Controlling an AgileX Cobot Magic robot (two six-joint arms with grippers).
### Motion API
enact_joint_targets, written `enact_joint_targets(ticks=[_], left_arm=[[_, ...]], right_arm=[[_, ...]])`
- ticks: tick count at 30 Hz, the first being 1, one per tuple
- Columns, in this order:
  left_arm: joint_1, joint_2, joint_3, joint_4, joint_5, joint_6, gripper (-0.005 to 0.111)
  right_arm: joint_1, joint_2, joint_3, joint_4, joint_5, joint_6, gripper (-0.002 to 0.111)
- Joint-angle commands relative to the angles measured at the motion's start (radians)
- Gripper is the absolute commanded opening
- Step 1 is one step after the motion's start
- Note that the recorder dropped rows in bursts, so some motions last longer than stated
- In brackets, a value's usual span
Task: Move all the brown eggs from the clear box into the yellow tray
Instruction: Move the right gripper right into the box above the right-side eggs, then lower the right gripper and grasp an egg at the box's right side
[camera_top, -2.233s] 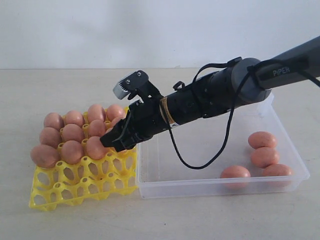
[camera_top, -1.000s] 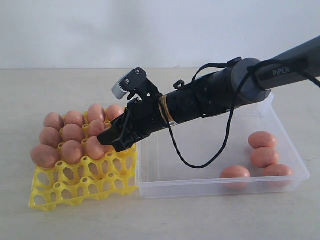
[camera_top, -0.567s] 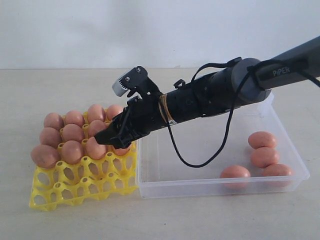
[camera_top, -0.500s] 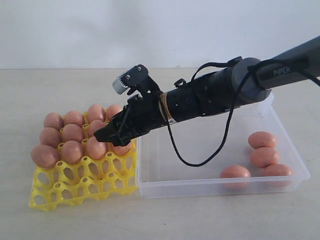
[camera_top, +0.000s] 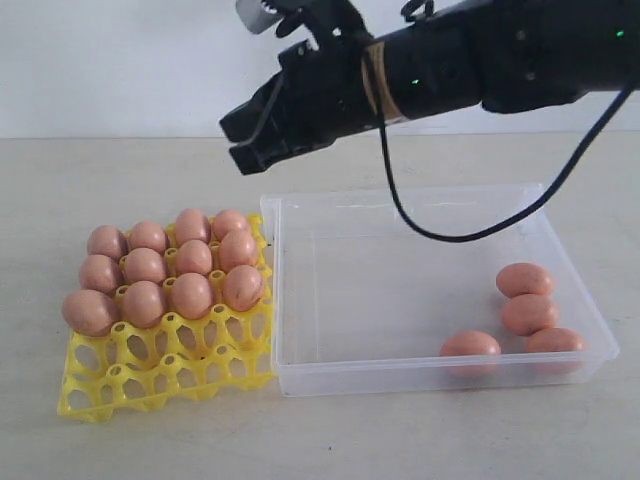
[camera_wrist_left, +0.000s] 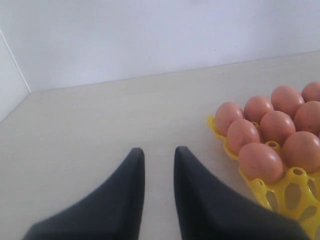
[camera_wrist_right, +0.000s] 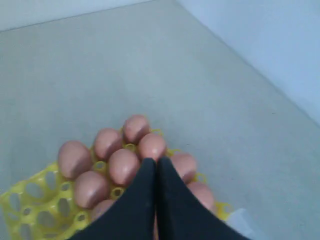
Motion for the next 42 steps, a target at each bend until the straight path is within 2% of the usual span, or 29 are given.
enact_joint_targets(ticks=[1, 5, 7, 8, 10, 13, 15, 17, 19, 24, 26, 30, 34, 42], left_arm=[[-0.005, -0.002, 0.004, -0.002, -0.002, -0.002, 0.022], [-0.005, -0.002, 0.004, -0.002, -0.002, -0.002, 0.022], [-0.005, -0.002, 0.004, -0.002, -0.002, -0.002, 0.022], [-0.005, -0.002, 0.004, -0.002, -0.002, -0.002, 0.022], [-0.005, -0.002, 0.004, -0.002, -0.002, -0.002, 0.022], [-0.005, -0.002, 0.004, -0.002, -0.002, -0.002, 0.022], [-0.005, -0.002, 0.004, -0.002, -0.002, -0.002, 0.022], [-0.005, -0.002, 0.004, -0.002, -0.002, -0.002, 0.022], [-0.005, -0.002, 0.004, -0.002, -0.002, -0.002, 0.022], [-0.005, -0.002, 0.004, -0.002, -0.002, -0.002, 0.022], [-0.005, -0.002, 0.004, -0.002, -0.002, -0.002, 0.022], [-0.005, -0.002, 0.004, -0.002, -0.002, -0.002, 0.022], [-0.005, -0.002, 0.004, -0.002, -0.002, -0.002, 0.022], [-0.005, -0.002, 0.004, -0.002, -0.002, -0.002, 0.022]], right_arm=[[-0.024, -0.074, 0.009, -0.017, 0.248, -0.089, 0.0], [-0.015, -0.081, 0.009, -0.017, 0.841, -0.227, 0.0], [-0.015, -0.081, 0.007, 0.129, 1.105, -0.341, 0.0], [-0.02, -0.085, 0.003, 0.253, 1.205, -0.459, 0.0], [-0.046, -0.088, -0.013, 0.575, 1.273, -0.768, 0.0], [-0.126, -0.077, -0.049, 1.268, 1.294, -1.535, 0.0], [-0.181, -0.054, -0.086, 1.686, 1.409, -1.974, 0.0], [-0.215, -0.016, -0.128, 1.911, 1.601, -2.206, 0.0], [-0.225, 0.031, -0.165, 1.96, 1.745, -2.28, 0.0], [-0.23, 0.129, -0.17, 1.962, 1.697, -2.448, 0.002], [-0.23, 0.164, -0.17, 1.954, 1.706, -2.537, 0.01], [-0.23, 0.21, -0.17, 1.921, 1.715, -2.611, 0.041], [-0.23, 0.21, -0.17, 1.923, 1.683, -2.624, 0.059], [-0.23, 0.21, -0.17, 2.001, 1.745, -2.638, 0.061]])
